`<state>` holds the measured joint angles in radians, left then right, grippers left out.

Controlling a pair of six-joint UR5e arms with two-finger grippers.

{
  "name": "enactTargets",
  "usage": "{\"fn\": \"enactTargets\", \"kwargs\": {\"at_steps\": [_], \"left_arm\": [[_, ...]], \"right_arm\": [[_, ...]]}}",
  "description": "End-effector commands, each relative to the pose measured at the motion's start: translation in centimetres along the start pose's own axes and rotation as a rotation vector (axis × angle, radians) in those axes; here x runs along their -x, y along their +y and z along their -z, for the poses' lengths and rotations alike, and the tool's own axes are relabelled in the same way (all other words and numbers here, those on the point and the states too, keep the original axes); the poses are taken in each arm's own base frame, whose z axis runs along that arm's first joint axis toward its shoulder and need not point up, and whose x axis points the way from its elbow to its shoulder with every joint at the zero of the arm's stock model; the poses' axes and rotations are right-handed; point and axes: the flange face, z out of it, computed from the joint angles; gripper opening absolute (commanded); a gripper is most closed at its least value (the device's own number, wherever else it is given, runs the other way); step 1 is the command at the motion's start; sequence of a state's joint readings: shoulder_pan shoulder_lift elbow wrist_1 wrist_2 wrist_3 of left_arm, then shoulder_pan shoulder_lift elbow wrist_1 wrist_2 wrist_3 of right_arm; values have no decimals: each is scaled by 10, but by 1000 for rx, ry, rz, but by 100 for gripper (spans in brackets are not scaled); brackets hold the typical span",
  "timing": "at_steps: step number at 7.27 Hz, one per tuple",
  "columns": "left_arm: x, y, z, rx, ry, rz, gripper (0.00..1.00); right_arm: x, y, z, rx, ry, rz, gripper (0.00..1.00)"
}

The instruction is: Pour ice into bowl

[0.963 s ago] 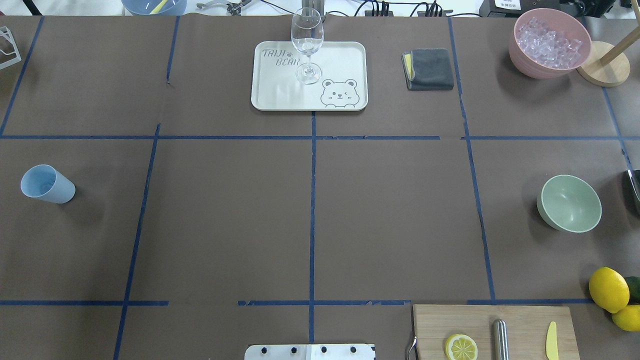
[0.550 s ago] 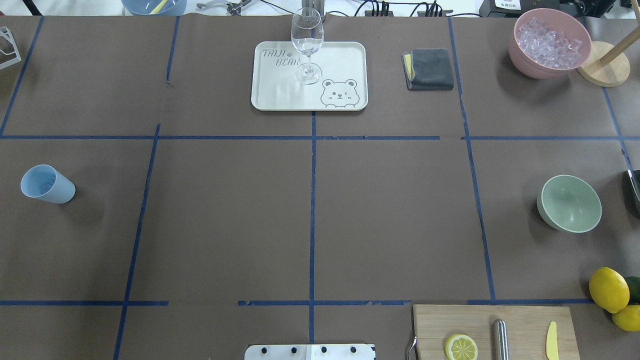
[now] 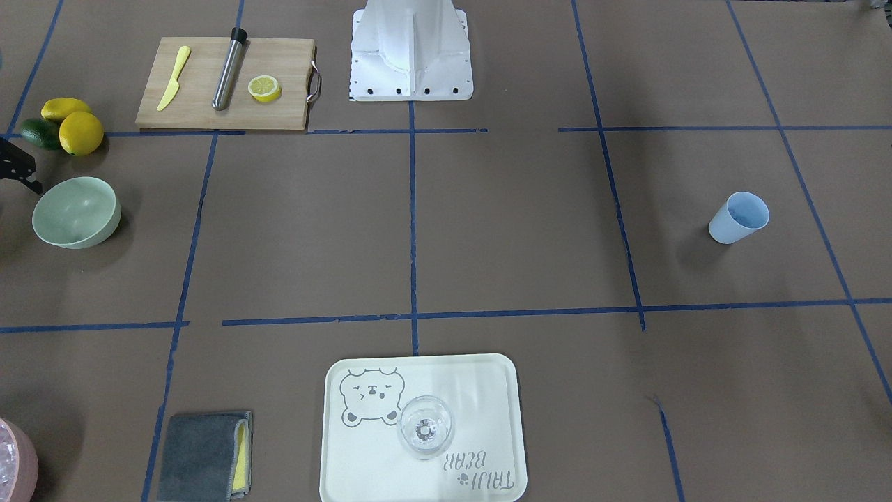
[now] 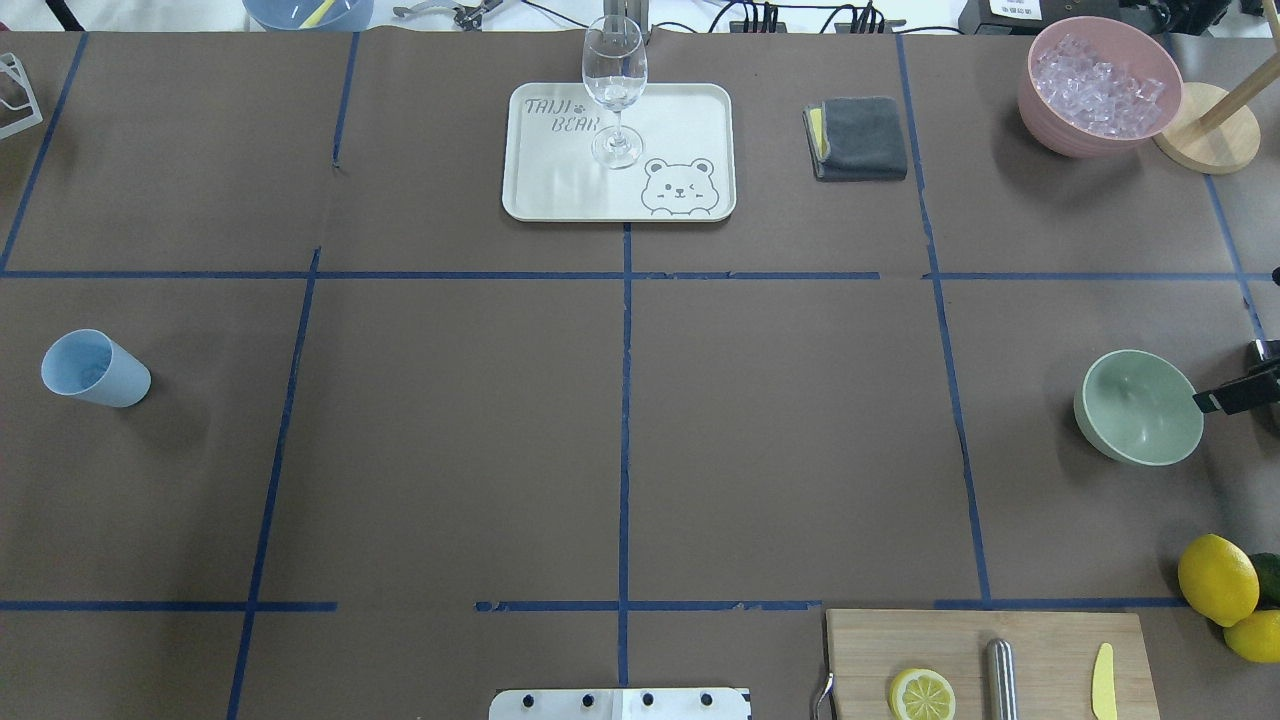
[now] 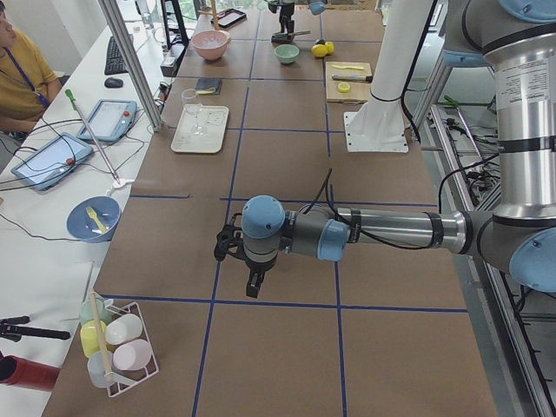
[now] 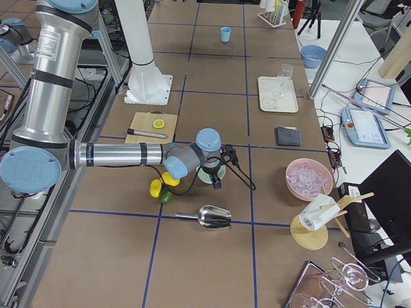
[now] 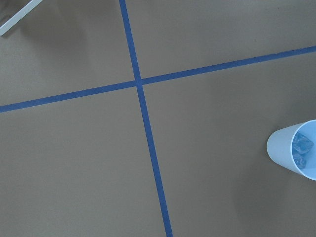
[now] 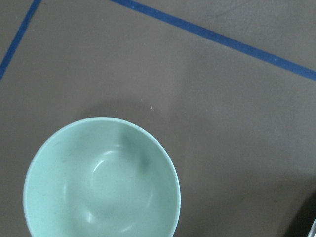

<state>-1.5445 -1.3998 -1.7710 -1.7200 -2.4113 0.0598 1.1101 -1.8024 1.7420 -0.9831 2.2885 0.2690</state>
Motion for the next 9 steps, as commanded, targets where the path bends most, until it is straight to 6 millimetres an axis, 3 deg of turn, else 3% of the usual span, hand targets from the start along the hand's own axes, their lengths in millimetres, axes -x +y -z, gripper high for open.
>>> {"fn": "enactTargets", "kwargs": {"at_steps": [1,2,3,4,5,7,9], "left_arm": [[-1,-2,0,-16,-1,-20,100],[0,-2,-1,-15,1,-19,100],[0,-1,-1,-15,1,-19,100],[0,-1,-1,-15,-1,-19,100],[1,-1,-1,-14,0,-18,100],[2,1,-2,-11,1,-14,100],[3,4,-3,-9,1,-10,100]], "right_arm": [[-6,1,-37,38,-8,22,100],[-7,-11,-44,22,-13,38,99],[-2,-27,-44,7,-17,51,75],[2,-34,-43,0,-22,58,30],[6,-36,-40,-4,-32,62,0],[13,-39,-34,-15,-48,-32,0],[81,-67,-9,-68,-120,-81,0]]}}
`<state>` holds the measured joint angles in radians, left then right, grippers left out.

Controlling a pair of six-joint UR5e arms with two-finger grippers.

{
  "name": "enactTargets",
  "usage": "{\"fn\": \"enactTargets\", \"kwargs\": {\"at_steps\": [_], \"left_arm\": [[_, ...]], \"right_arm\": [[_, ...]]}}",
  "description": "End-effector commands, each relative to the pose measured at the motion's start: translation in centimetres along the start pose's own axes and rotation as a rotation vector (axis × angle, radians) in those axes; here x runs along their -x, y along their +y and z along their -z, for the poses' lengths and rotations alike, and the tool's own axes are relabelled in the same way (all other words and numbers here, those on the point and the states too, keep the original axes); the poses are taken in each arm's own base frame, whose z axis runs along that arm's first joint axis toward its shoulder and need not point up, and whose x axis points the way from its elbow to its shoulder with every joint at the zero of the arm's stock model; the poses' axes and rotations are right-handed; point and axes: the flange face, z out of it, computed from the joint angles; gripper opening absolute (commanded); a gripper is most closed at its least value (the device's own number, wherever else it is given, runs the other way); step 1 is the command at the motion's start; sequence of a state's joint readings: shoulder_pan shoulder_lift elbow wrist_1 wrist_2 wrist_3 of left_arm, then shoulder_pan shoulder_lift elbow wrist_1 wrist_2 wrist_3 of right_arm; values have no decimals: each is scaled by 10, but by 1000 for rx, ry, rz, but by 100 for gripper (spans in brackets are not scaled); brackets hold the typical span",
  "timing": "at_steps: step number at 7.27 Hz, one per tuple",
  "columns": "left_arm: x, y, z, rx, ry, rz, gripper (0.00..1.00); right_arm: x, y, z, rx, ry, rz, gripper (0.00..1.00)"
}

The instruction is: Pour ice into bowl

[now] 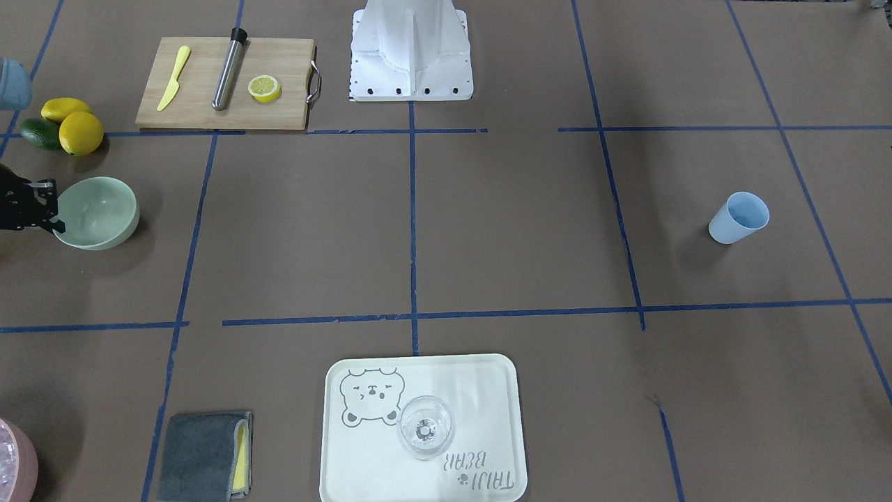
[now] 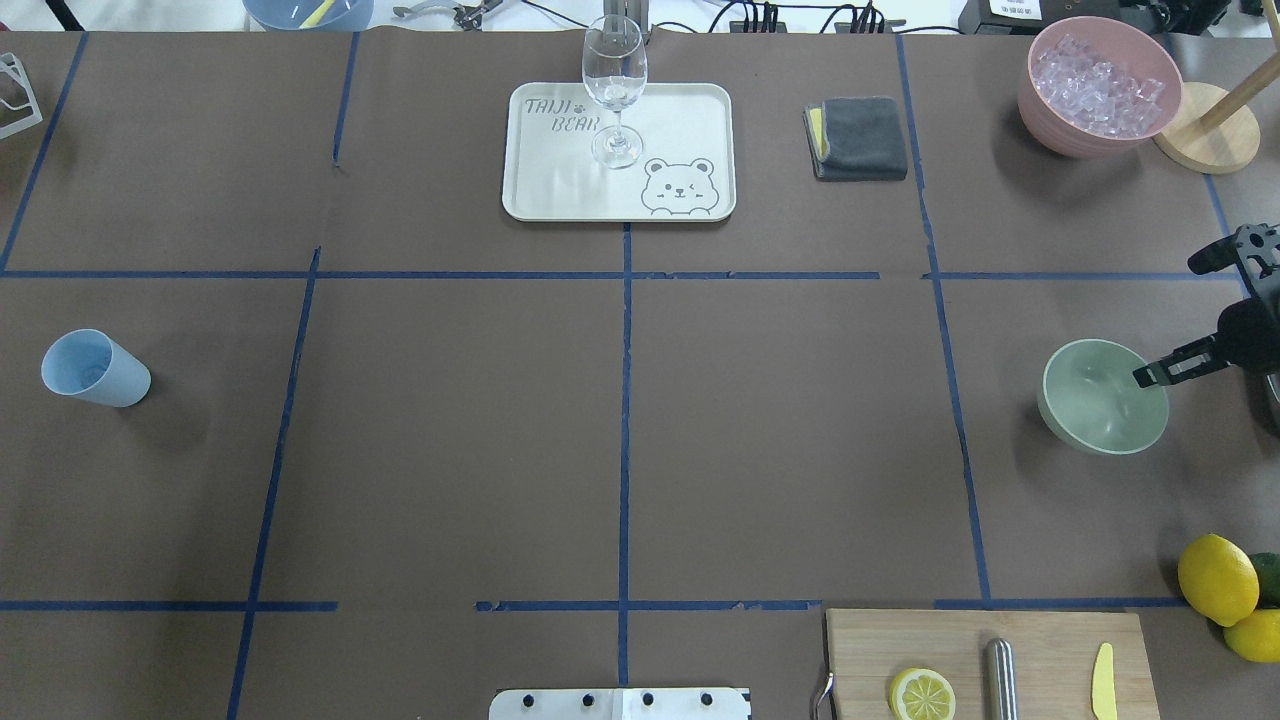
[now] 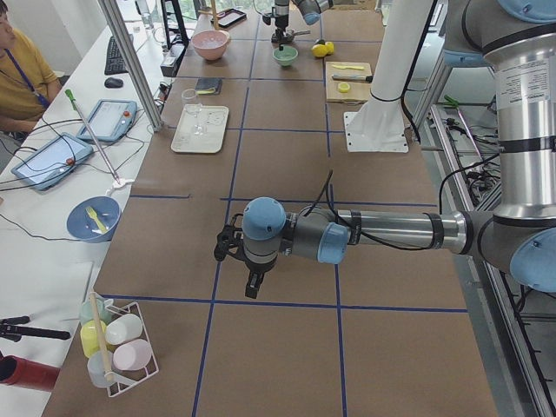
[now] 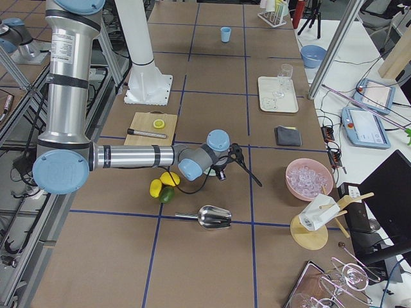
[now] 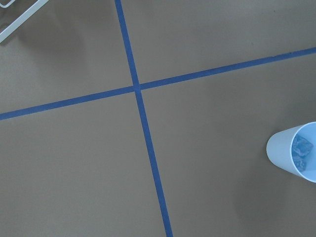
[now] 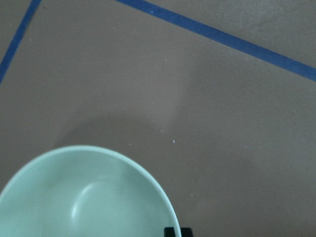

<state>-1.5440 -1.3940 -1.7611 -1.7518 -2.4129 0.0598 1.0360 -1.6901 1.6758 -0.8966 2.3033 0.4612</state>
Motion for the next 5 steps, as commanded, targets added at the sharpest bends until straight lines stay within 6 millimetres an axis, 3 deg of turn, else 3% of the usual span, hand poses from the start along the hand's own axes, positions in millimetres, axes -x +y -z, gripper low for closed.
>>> {"fn": "enactTargets", "kwargs": {"at_steps": [1,2,4,5], "left_arm": [[0,1,-1,2,0,2,100],[0,1,0,1,0,0,100],[0,1,0,1,0,0,100],[0,0,0,0,0,-1,100]], "right_arm": [[96,-36,8,-42,-95,-45,0],[171,-76,-5,-51,-167,-83,0],[344,-119,-51,-116,-209,-156,0],[424,-157,-68,-145,-166,-200,0]]}}
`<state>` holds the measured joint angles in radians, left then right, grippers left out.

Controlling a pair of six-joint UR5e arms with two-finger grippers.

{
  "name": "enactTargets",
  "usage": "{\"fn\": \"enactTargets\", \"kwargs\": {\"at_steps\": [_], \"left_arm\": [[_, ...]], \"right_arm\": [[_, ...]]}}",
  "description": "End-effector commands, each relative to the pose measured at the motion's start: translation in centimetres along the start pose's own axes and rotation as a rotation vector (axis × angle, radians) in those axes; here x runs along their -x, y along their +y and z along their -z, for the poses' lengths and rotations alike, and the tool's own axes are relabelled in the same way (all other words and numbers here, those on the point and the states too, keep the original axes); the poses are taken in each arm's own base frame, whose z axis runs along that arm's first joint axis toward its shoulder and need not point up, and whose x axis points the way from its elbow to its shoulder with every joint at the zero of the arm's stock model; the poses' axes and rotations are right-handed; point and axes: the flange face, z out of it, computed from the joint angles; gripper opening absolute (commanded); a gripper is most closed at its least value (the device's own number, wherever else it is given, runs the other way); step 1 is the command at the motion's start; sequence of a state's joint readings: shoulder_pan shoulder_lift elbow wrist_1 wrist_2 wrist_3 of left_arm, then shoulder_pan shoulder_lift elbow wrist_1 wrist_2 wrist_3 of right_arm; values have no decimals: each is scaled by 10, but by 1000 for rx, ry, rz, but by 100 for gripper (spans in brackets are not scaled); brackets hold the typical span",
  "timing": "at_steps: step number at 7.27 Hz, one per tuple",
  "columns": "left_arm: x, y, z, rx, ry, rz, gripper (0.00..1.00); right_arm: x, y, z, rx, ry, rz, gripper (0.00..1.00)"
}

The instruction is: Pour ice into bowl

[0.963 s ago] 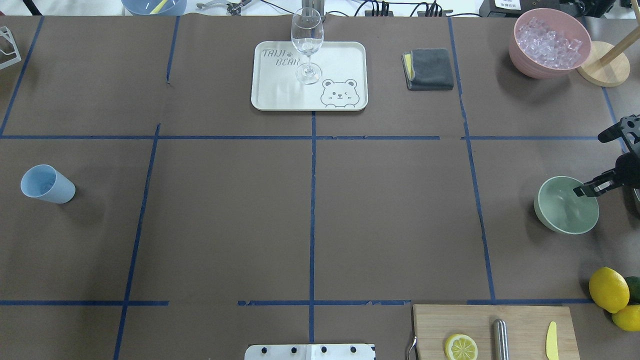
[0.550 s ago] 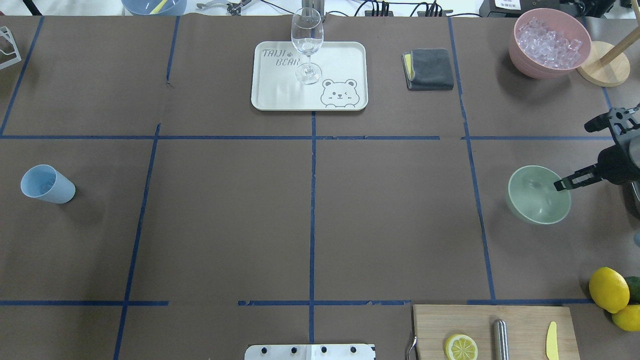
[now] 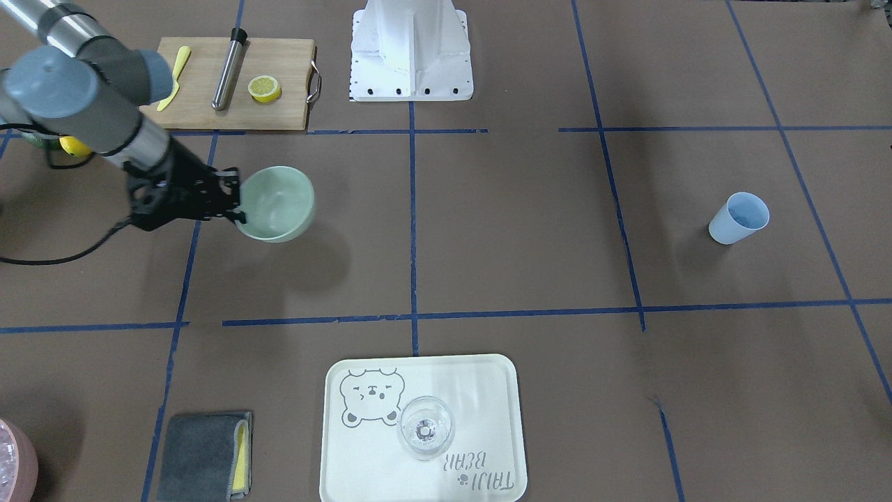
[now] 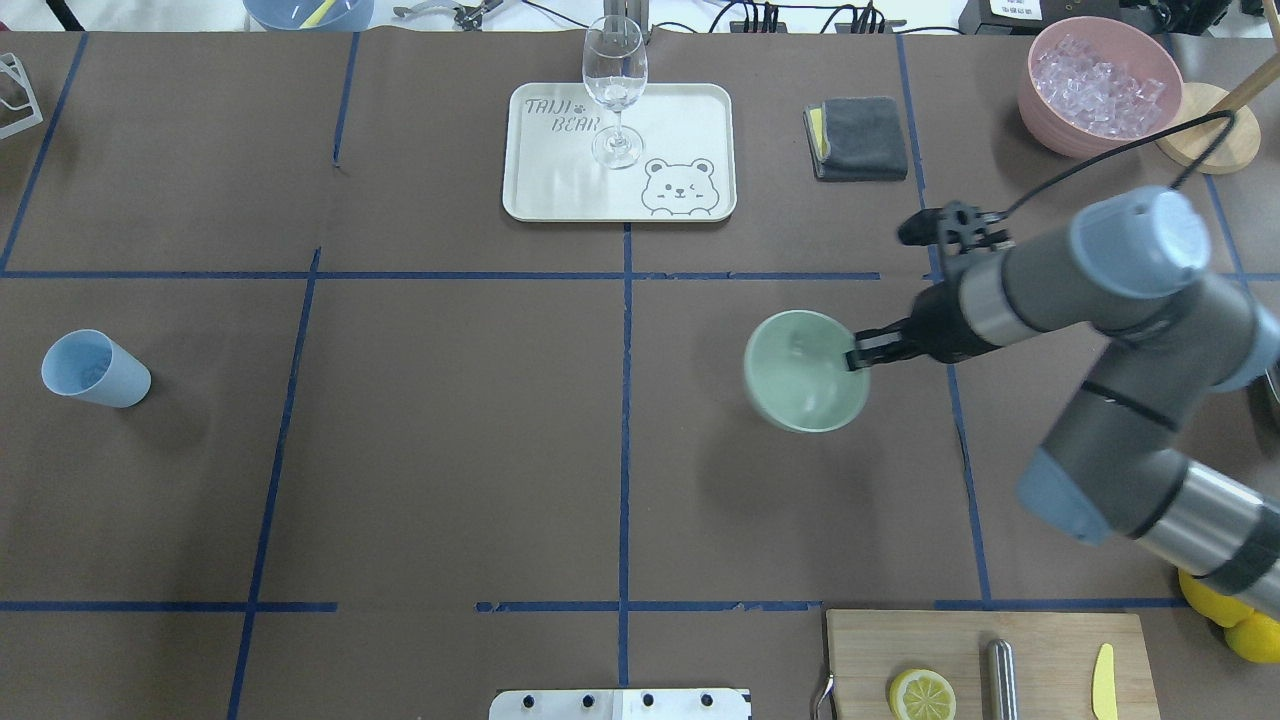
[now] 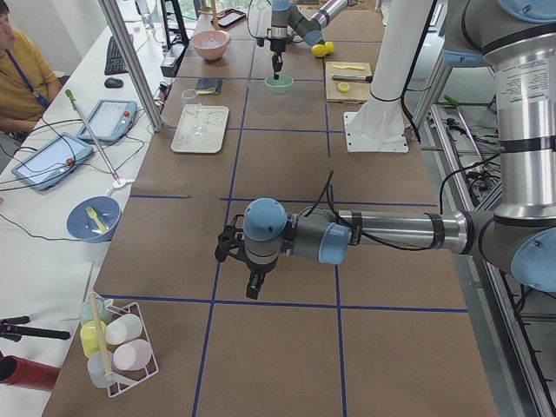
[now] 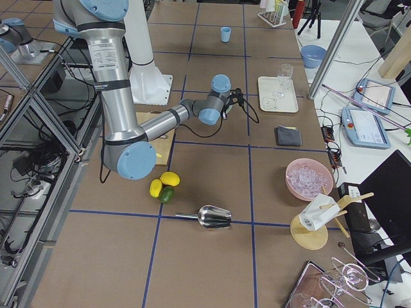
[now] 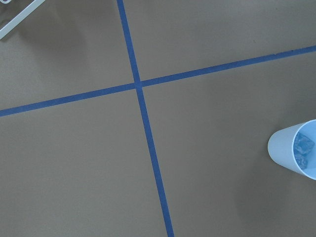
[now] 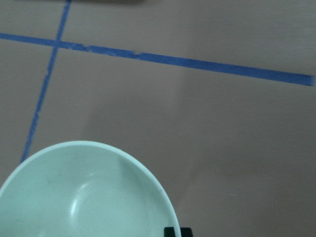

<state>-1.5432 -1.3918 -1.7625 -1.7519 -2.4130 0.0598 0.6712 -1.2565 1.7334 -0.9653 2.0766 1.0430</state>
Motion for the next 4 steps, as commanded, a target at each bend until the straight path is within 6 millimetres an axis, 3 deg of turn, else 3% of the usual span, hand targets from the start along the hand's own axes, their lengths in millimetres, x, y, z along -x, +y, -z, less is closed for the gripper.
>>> {"fn": "enactTargets", "kwargs": {"at_steps": [1,2,4], "left_arm": [[-1,-1,1,-2,0,-2,100],[-1,-1,1,-2,0,-2,100],[-1,-1,1,-2,0,-2,100]], "right_arm": [[178,-54,-73,-81,71,-109,0],[228,-73,-99,-88,81,-143,0],[282,-61,-133,-36,83,-164,0]]}}
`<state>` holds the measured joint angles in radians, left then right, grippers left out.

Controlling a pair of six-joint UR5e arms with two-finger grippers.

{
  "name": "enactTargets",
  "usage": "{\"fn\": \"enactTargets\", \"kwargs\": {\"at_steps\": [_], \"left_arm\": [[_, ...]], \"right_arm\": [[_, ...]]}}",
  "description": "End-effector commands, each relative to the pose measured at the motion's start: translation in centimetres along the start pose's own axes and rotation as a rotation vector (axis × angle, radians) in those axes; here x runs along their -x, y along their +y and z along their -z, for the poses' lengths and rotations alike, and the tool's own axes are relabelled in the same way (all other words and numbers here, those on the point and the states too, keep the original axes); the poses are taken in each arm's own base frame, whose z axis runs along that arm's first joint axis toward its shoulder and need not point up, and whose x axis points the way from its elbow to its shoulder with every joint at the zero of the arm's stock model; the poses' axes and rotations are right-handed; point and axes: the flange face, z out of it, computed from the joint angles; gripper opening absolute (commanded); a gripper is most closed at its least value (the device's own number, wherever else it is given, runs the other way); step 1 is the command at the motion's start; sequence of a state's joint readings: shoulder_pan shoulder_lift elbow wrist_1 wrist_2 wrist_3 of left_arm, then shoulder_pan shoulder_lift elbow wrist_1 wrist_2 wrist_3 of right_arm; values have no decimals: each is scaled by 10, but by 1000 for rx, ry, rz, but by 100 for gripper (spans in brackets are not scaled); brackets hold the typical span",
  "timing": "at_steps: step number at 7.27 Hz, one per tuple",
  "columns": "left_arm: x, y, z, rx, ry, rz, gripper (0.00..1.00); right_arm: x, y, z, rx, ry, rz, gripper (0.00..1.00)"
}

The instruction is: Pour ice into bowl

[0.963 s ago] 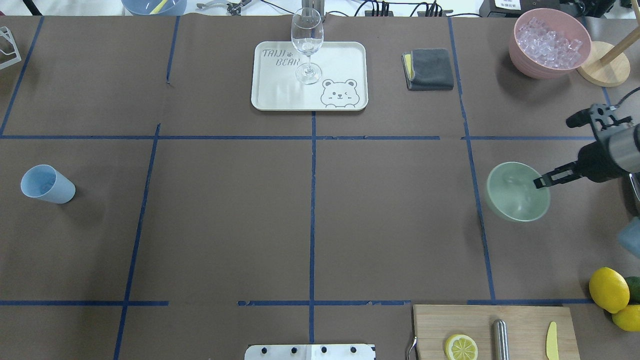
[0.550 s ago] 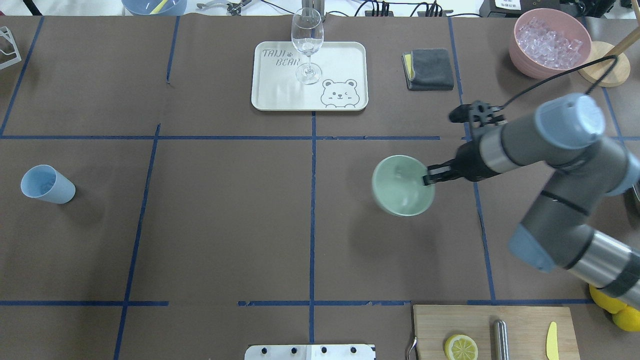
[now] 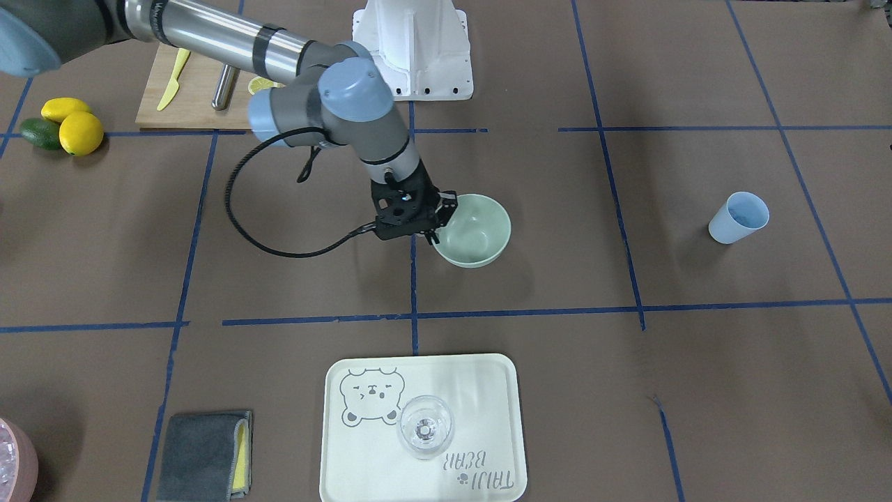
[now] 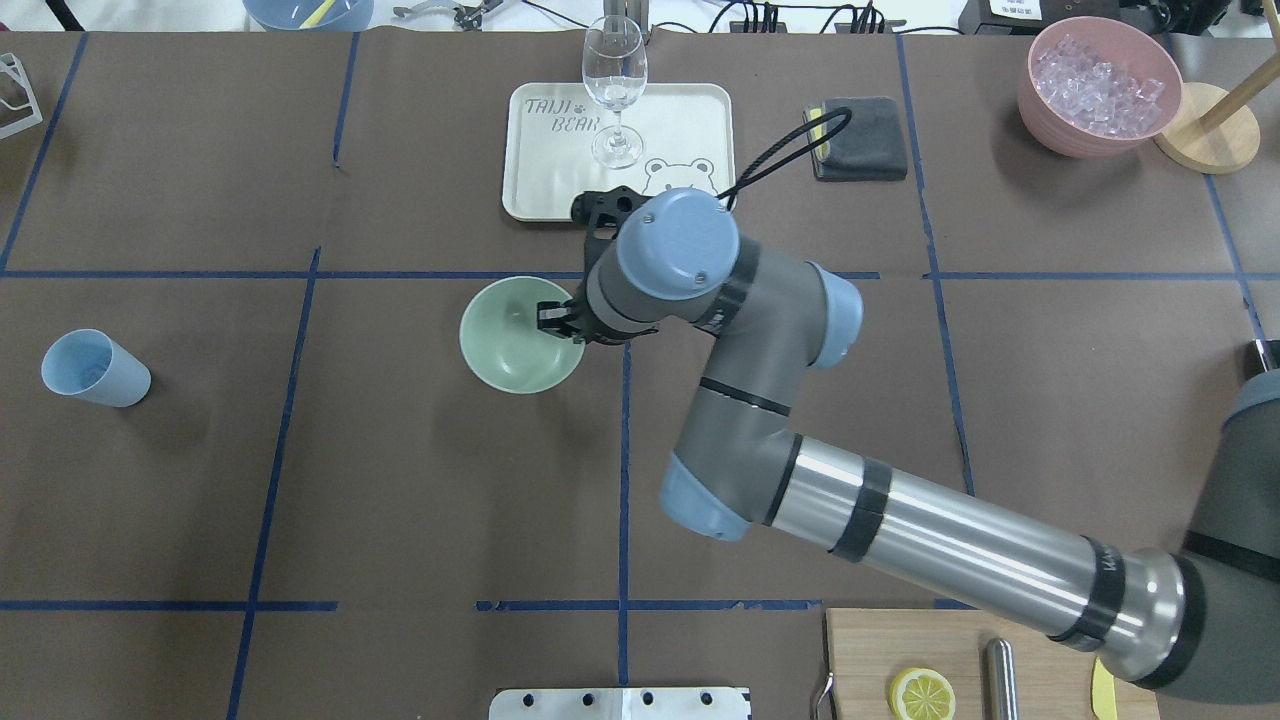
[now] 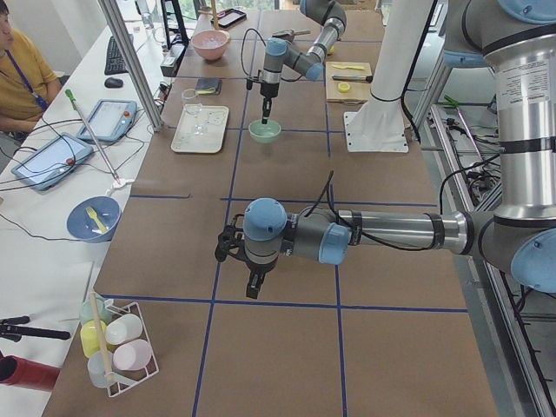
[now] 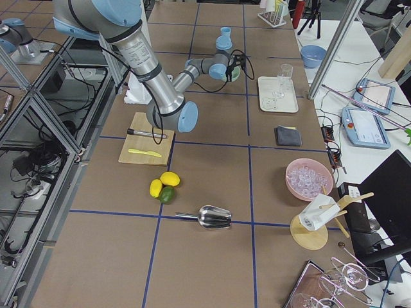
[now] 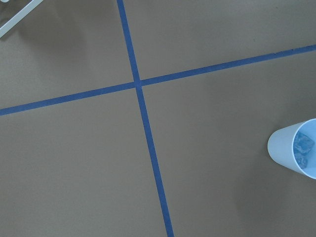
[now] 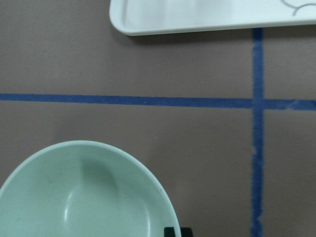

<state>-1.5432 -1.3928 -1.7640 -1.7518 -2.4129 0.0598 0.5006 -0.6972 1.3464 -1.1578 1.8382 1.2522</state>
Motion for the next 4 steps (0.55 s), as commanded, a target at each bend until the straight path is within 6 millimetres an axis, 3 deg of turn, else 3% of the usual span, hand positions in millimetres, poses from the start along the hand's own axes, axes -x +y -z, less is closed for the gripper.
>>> {"fn": "enactTargets", "kwargs": {"at_steps": [1,2,4], "left_arm": [[0,0,0,0,2,0,100],[0,0,0,0,2,0,100],[-1,-1,0,-1,2,-3,100]], "right_arm": [[62,19,-24,37,9,-28,0],[70,20,-37,46,32,-40,0],[66,17,-42,27,49,-44,100]]}}
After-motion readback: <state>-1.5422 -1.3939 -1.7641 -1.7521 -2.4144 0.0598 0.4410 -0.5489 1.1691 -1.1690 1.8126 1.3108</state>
